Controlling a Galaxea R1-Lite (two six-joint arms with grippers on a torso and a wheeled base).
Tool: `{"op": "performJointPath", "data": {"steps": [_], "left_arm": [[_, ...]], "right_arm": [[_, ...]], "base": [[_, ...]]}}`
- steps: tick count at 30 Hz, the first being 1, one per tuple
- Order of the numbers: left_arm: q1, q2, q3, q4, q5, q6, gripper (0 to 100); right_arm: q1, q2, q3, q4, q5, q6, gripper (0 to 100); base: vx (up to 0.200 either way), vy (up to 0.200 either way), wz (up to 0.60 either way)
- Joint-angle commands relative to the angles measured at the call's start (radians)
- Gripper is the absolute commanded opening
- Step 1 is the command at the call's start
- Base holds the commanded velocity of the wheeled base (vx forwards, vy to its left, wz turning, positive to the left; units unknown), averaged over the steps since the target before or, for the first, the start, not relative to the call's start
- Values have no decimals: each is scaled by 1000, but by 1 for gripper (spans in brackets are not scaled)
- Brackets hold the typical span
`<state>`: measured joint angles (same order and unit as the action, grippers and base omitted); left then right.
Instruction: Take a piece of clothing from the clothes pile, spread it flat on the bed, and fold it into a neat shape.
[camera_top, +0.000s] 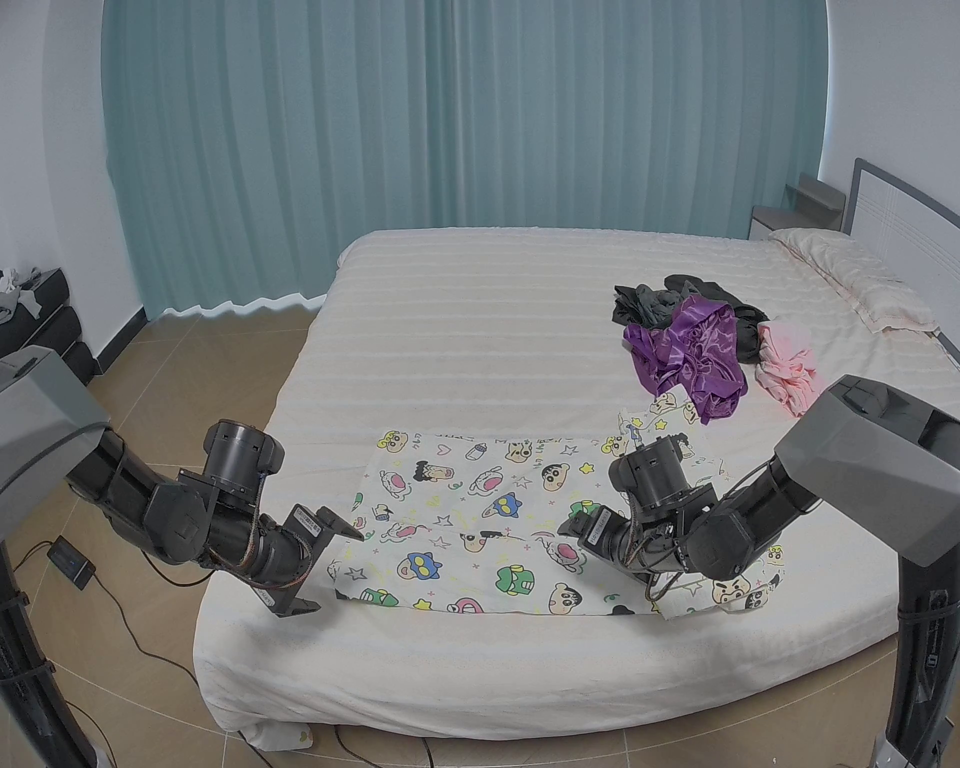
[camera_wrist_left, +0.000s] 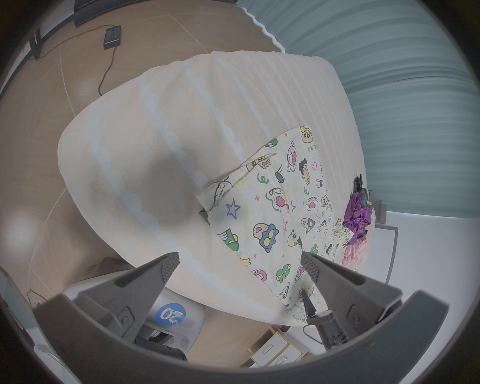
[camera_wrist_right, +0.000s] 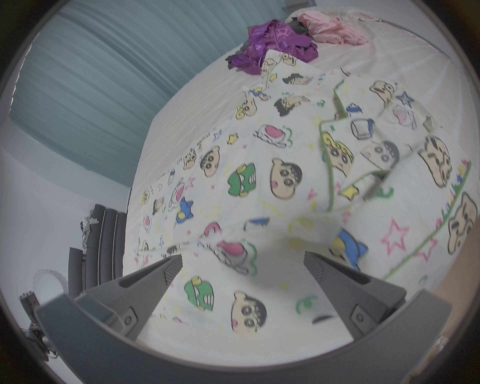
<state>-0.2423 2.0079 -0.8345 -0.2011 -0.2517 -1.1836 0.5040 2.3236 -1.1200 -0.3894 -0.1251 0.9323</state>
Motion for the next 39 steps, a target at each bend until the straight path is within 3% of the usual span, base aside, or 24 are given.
{"op": "performJointPath", "data": {"steps": [1, 12, 22, 33, 39], "left_arm": [[0, 2, 0, 0, 0, 1, 100], [3, 9, 0, -1, 0, 1, 100], [0, 9, 2, 0, 0, 1, 100], [-2, 14, 3, 0, -4, -1, 100], [-11, 12, 17, -18, -6, -1, 100]], "right_arm": [[-22, 71, -72, 7, -31, -17, 100], [-24, 72, -146, 18, -42, -24, 100], [-41, -159, 81, 9, -28, 3, 100], [-179, -403, 379, 6, 44, 36, 100], [-314, -489, 543, 4, 119, -60, 100]], "base": [[0, 0, 0], [0, 0, 0], [0, 0, 0], [0, 0, 0], [0, 0, 0]]}}
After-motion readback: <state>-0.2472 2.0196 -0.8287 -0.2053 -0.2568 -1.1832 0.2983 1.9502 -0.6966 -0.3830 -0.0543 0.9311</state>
